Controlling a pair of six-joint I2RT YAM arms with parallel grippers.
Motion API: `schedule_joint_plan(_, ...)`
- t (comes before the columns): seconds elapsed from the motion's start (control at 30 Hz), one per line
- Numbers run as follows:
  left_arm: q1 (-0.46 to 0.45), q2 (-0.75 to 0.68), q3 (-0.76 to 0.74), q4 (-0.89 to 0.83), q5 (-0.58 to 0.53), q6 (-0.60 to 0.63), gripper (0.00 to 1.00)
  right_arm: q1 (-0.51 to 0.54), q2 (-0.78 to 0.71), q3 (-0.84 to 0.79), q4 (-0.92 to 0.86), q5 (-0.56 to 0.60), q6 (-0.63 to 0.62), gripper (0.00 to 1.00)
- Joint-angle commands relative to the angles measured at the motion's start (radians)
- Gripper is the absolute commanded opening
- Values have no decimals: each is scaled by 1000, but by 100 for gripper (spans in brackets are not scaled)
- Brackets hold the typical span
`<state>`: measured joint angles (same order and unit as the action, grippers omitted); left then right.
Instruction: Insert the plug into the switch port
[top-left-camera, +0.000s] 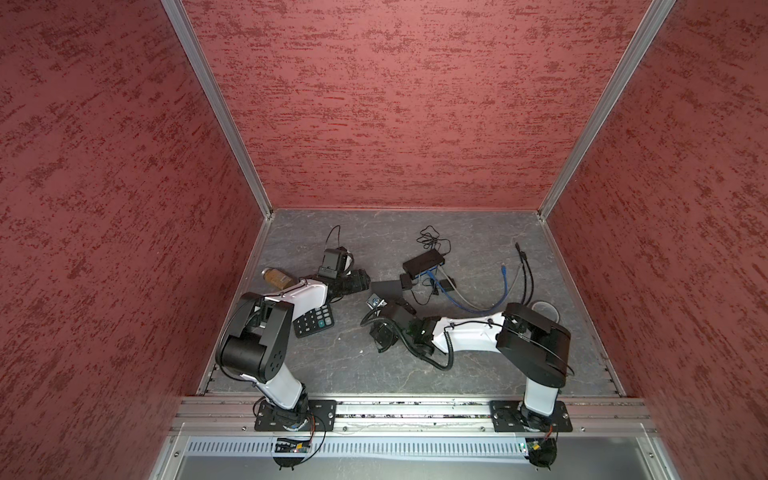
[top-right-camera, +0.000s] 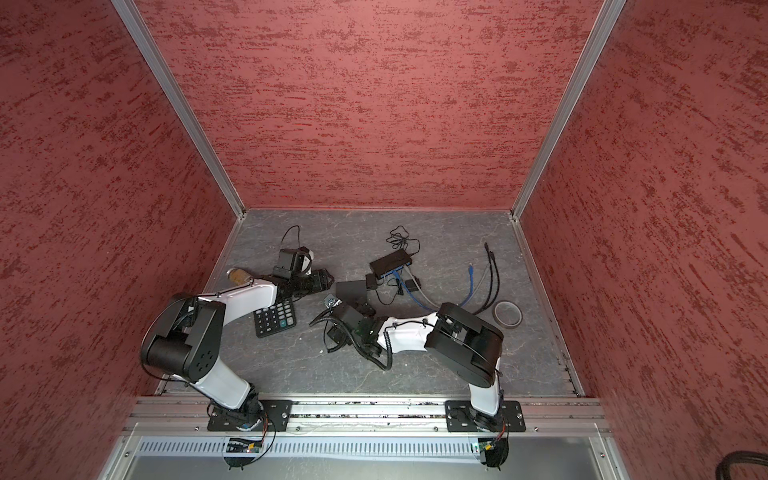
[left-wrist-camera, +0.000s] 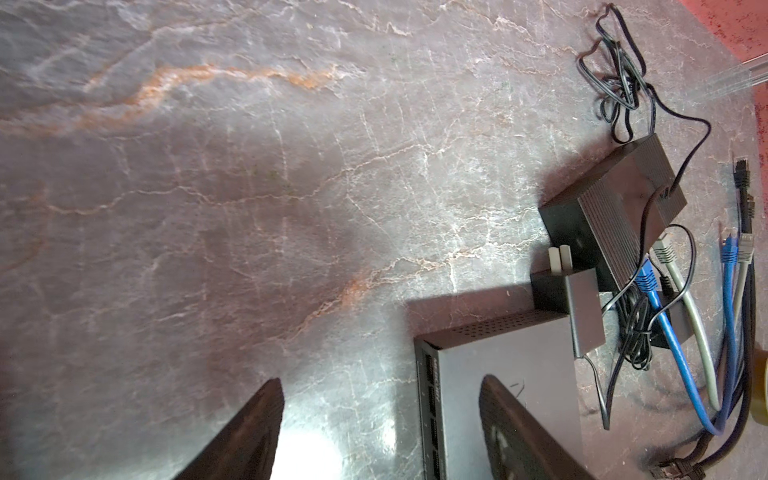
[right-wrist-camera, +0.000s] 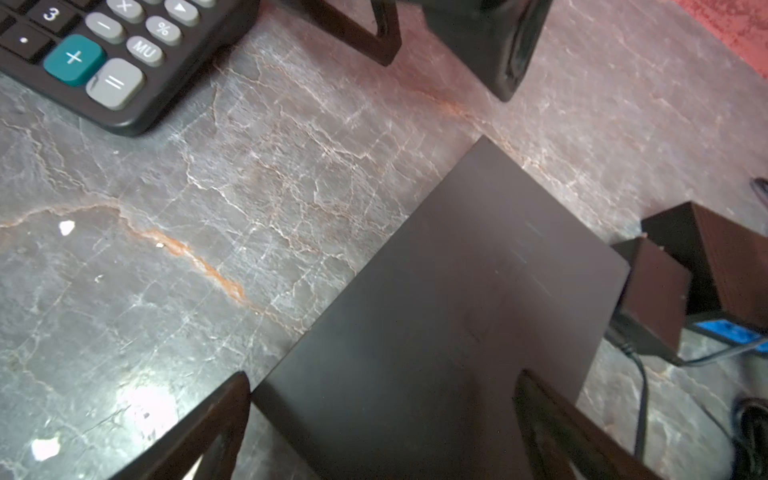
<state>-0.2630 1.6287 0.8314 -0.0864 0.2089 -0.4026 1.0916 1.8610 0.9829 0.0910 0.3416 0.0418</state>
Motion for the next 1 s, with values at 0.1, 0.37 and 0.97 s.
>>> schedule_joint_plan(0.1, -4, 6, 10, 36, 33, 31, 76, 4, -6, -40, -72, 119, 89, 99)
schedule_joint_plan(0.37, -68, 63, 61, 32, 30, 79, 76, -7, -70, -151, -94, 140, 227, 99)
schedule_joint_plan(0.97, -171, 124, 126, 30, -3, 123, 75, -86, -312, -444, -54, 51, 388, 99)
